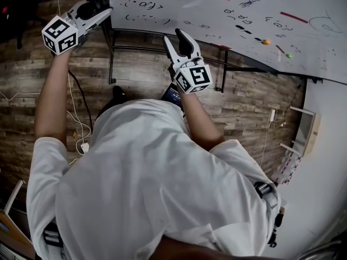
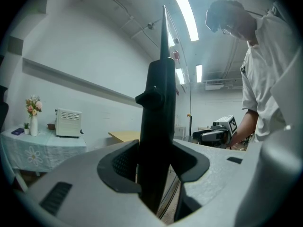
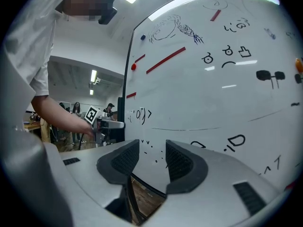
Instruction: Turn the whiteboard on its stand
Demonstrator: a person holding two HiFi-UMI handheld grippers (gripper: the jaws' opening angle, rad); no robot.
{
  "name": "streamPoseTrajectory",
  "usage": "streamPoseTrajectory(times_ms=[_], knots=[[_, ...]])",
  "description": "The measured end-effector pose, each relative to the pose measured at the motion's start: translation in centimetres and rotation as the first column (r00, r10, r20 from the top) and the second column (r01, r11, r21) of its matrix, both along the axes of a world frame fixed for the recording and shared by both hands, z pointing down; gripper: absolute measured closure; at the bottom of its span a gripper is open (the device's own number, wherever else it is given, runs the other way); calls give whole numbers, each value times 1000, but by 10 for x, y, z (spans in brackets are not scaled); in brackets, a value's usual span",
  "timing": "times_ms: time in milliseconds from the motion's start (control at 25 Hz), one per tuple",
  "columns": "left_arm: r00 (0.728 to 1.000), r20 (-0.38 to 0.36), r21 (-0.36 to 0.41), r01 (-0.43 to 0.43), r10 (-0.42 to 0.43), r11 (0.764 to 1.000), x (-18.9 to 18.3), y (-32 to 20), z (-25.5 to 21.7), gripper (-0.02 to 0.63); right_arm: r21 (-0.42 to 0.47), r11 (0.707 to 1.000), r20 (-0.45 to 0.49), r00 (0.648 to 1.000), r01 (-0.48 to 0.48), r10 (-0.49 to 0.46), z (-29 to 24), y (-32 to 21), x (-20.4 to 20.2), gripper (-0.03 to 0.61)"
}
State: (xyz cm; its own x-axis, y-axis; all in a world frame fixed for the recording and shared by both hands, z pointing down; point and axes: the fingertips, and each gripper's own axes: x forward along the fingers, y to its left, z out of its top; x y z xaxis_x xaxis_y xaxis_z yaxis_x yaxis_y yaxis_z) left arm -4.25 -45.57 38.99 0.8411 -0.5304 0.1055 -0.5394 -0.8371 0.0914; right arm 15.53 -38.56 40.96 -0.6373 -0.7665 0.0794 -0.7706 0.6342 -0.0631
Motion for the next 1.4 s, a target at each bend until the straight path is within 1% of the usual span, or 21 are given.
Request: streamPoseTrajectory(times_ms=[240, 320, 360, 440, 520, 600, 680, 800, 920, 1080, 1240, 1400], knots=[[1000, 7, 7, 4, -4, 1000, -1, 2, -4, 425, -7, 1000, 0, 1000, -16, 16, -2, 5, 2, 408], [1000, 5, 19, 21, -21, 1000, -4, 4, -7, 425, -10, 1000, 1, 1000, -16, 16, -3, 8, 2, 407], [999, 0, 23, 32, -32, 999, -8, 6, -10, 412, -10, 1000, 0, 1000, -17, 17, -5, 11, 2, 407], [998, -16, 24, 61, -61, 998, -19, 13, -11, 410, -7, 1000, -2, 1000, -21, 21, -8, 15, 3, 407], [993, -42, 21, 108, -107, 994, -33, 23, -7, 410, -2, 1000, -9, 1000, -29, 29, -8, 18, 7, 407], [980, -82, 12, 180, -179, 984, -46, 34, -1, 410, 1, 999, -18, 999, -36, 36, -6, 23, 16, 407], [959, -106, -2, 262, -261, 965, -54, 50, 3, 410, 0, 999, -20, 999, -42, 42, -6, 30, 26, 410], [925, -115, -17, 364, -363, 931, -55, 79, 5, 411, 9, 999, -23, 998, -51, 51, -13, 45, 38, 416], [900, -109, -7, 423, -421, 906, -37, 110, 5, 411, 30, 998, -31, 998, -62, 63, -20, 62, 54, 420], [881, -98, 11, 467, -463, 884, 3, 151, 4, 411, 34, 996, -16, 997, -81, 81, -20, 91, 84, 422], [878, -79, 22, 476, -473, 879, 43, 194, 3, 411, 29, 995, -14, 995, -99, 100, -20, 131, 115, 425], [876, -58, 27, 482, -480, 876, 76, 240, 5, 413, 26, 992, -16, 992, -125, 125, -19, 177, 143, 426]])
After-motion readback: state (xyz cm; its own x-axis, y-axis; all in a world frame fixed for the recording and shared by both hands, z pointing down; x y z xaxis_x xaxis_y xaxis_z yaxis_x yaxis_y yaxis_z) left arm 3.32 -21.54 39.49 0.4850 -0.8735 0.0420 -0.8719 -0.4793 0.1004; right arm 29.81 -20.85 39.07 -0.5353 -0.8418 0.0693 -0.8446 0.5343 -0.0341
